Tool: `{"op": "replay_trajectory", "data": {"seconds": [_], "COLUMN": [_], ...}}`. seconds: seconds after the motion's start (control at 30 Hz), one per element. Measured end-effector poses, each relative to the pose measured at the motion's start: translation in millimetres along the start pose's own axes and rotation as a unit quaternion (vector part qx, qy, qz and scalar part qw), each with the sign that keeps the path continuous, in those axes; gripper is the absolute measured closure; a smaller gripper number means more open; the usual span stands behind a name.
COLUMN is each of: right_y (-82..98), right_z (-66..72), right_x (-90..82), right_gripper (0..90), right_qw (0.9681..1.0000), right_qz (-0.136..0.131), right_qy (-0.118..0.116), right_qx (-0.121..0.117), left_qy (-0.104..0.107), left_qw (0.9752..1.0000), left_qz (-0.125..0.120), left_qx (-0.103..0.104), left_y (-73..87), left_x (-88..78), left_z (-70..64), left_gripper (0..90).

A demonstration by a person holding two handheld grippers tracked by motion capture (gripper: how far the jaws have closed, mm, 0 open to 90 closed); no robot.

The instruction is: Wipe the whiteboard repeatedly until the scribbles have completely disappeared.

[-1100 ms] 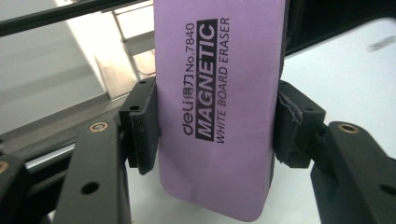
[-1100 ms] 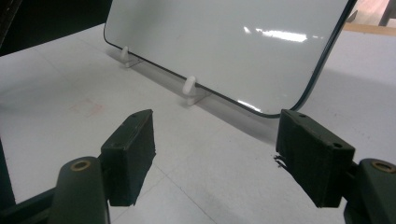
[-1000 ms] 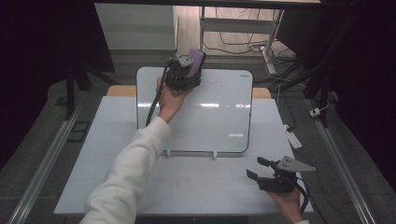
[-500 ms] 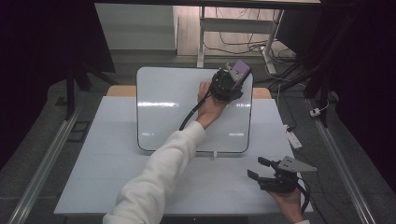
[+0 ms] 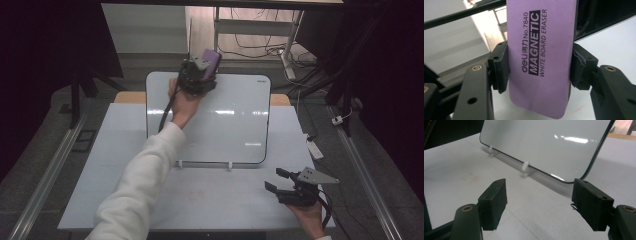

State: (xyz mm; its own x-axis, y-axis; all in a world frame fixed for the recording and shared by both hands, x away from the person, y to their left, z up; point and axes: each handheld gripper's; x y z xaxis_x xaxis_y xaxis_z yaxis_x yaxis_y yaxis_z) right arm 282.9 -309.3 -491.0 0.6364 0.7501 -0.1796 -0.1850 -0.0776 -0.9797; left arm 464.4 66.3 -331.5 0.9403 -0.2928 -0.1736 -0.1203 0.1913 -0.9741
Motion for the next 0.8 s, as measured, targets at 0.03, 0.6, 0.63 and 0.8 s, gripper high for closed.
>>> {"op": "replay_trajectory", "data": {"seconds": [0.03, 0.6, 0.63, 0.8], "right_y": [0.0, 0.0, 0.0, 0.0], "right_z": [-0.2, 1.6, 1.6, 1.0], "right_x": [0.0, 2.8, 2.6, 1.6], "right_gripper": [27.4, 27.4, 27.4, 27.4], "right_qw": [1.0000, 1.0000, 1.0000, 1.0000], "right_qz": [0.000, 0.004, 0.004, 0.003], "right_qy": [0.000, 0.000, 0.001, 0.000], "right_qx": [0.000, -0.003, -0.002, -0.002], "left_qy": [-0.005, 0.012, 0.017, 0.056], "left_qw": [1.0000, 0.9998, 0.9998, 0.9985], "left_qz": [0.000, 0.008, 0.007, -0.001], "left_qx": [-0.007, -0.016, -0.009, 0.003], "left_y": [4.4, 19.9, 20.4, 20.7], "left_x": [-4.9, -10.7, -7.8, 4.9], "left_z": [9.9, -1.4, -13.8, -63.2], "left_gripper": [41.0, 40.9, 40.9, 40.9]}}
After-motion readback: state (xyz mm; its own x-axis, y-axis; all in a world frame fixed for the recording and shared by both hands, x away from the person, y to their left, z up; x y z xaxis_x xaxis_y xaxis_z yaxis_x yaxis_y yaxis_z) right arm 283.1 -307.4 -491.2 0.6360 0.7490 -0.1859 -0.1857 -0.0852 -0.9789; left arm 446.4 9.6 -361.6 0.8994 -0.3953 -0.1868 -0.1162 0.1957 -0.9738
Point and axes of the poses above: each handheld gripper's, and its own axes: x roughly forward along the jaws, y roughly out of its underside, z roughly to its left, and after that the axes turned 13 degrees about -z, right-handed
